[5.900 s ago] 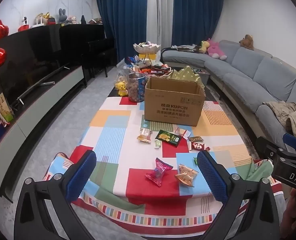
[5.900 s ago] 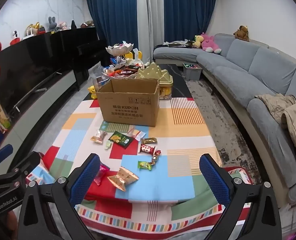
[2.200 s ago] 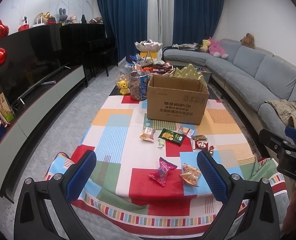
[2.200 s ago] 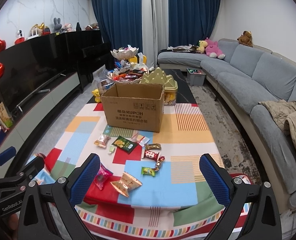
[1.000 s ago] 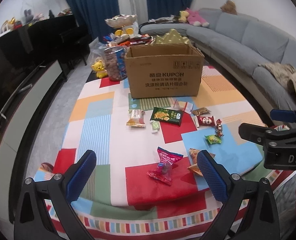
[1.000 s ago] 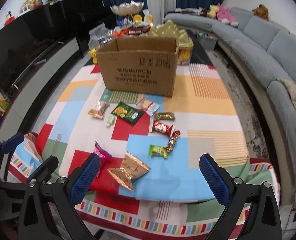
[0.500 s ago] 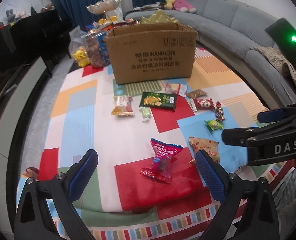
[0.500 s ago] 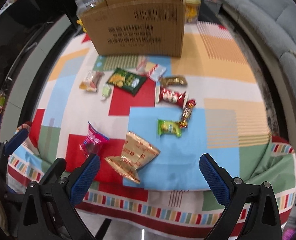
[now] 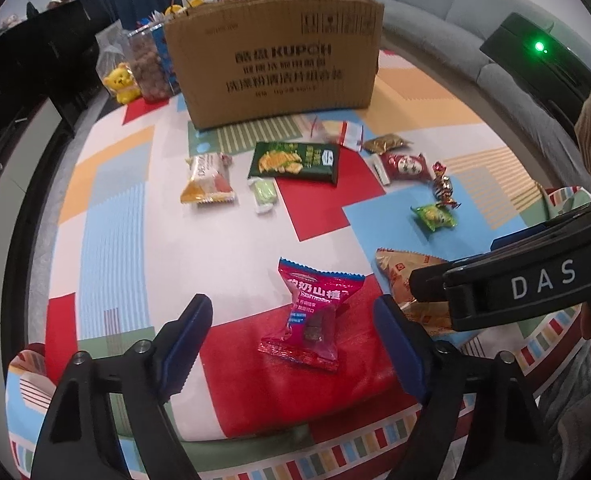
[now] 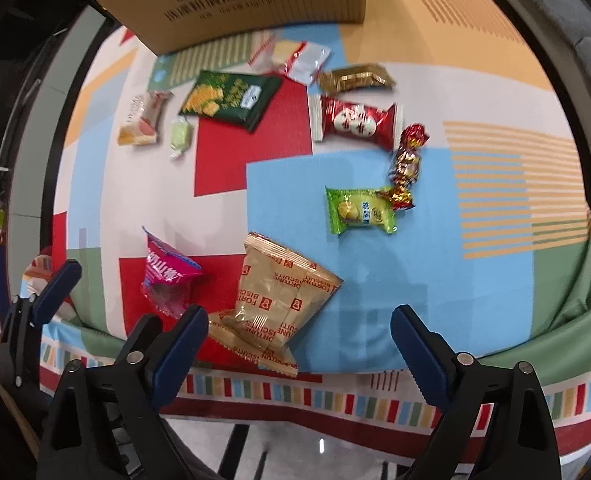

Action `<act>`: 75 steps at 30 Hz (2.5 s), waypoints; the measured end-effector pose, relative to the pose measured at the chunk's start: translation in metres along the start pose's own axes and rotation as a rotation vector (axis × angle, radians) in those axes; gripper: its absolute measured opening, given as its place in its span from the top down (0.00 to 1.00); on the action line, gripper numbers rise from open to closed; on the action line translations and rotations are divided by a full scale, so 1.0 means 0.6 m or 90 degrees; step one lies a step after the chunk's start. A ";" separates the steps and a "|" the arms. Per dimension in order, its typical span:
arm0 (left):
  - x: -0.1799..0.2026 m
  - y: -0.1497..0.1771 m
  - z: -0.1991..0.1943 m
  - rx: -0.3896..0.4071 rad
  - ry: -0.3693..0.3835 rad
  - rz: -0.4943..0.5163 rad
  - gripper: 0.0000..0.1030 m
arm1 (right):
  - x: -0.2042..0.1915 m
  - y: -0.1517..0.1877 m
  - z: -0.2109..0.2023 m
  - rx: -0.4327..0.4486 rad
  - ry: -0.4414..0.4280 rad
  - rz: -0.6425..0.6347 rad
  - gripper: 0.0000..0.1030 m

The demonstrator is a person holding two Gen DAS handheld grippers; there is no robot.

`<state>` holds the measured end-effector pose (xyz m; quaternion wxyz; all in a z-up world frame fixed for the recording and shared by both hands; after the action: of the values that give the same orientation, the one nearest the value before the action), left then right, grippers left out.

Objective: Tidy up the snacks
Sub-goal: 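Grasp the pink hawthorn bag with the left tool while the right tool grasps the gold biscuit packet, then lift both packets and carry them over the open cardboard box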

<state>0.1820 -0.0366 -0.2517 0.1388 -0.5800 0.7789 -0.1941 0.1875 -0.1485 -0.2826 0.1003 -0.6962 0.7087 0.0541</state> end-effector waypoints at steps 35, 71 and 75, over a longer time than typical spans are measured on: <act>0.008 0.018 0.045 -0.044 -0.002 0.003 0.72 | -0.039 -0.010 0.043 -0.006 0.035 -0.067 0.56; -0.024 -0.155 -0.095 0.007 -0.021 -0.102 0.72 | -0.046 -0.139 -0.197 0.224 0.070 -0.156 0.56; -0.028 -0.193 -0.106 0.023 -0.021 -0.102 0.72 | -0.046 -0.163 -0.217 0.243 0.075 -0.157 0.56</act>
<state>0.2574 -0.0410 -0.1419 0.1465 -0.6408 0.7240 -0.2091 0.2768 -0.1521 -0.1434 0.1947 -0.7480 0.6201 -0.1343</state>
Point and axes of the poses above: each gripper's, at about its wrist camera, not at the fingertips, and z roughly the way its jaws point, x to its right, y to its underside, the point moved 9 cm from there along z, roughly the way its jaws point, and after that the axes turned 6 degrees about -z, right-handed, at the moved point
